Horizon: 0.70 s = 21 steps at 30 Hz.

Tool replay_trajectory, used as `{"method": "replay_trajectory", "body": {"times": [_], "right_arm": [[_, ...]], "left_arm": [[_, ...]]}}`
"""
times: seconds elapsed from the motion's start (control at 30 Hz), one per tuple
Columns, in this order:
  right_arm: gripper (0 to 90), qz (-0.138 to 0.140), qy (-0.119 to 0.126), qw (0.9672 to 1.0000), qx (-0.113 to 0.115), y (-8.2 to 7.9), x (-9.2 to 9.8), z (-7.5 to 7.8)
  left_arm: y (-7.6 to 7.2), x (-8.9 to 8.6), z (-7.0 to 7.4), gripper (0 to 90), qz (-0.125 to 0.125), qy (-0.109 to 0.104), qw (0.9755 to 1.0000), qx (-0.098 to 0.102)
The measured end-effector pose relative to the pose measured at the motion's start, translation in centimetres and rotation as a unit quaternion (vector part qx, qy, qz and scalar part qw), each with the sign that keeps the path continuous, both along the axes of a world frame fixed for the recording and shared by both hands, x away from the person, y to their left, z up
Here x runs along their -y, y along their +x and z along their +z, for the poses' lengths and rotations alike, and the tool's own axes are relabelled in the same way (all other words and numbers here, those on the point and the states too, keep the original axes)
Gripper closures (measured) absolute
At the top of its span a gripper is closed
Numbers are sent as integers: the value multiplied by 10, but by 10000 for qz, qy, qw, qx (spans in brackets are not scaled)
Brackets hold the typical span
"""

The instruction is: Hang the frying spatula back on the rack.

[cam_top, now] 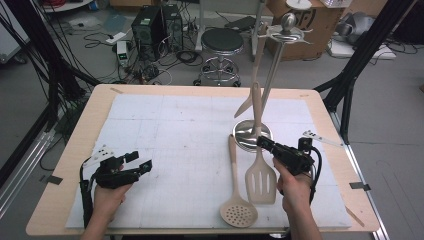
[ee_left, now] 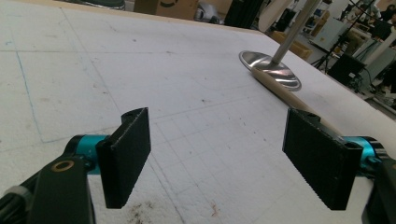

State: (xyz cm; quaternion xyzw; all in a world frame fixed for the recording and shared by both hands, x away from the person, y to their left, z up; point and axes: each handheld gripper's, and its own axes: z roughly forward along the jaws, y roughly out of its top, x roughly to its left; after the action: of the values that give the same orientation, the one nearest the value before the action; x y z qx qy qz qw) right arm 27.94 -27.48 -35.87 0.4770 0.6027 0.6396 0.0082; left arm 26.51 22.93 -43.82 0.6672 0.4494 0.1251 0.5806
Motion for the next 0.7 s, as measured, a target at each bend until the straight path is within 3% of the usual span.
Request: {"method": "replay_trajectory", "body": {"times": [0.7], "right_arm": [[791,-122,47,9997,205,-4,1,5]], "left_arm": [[0,-1,0,241,-7,9,10000,8]]}}
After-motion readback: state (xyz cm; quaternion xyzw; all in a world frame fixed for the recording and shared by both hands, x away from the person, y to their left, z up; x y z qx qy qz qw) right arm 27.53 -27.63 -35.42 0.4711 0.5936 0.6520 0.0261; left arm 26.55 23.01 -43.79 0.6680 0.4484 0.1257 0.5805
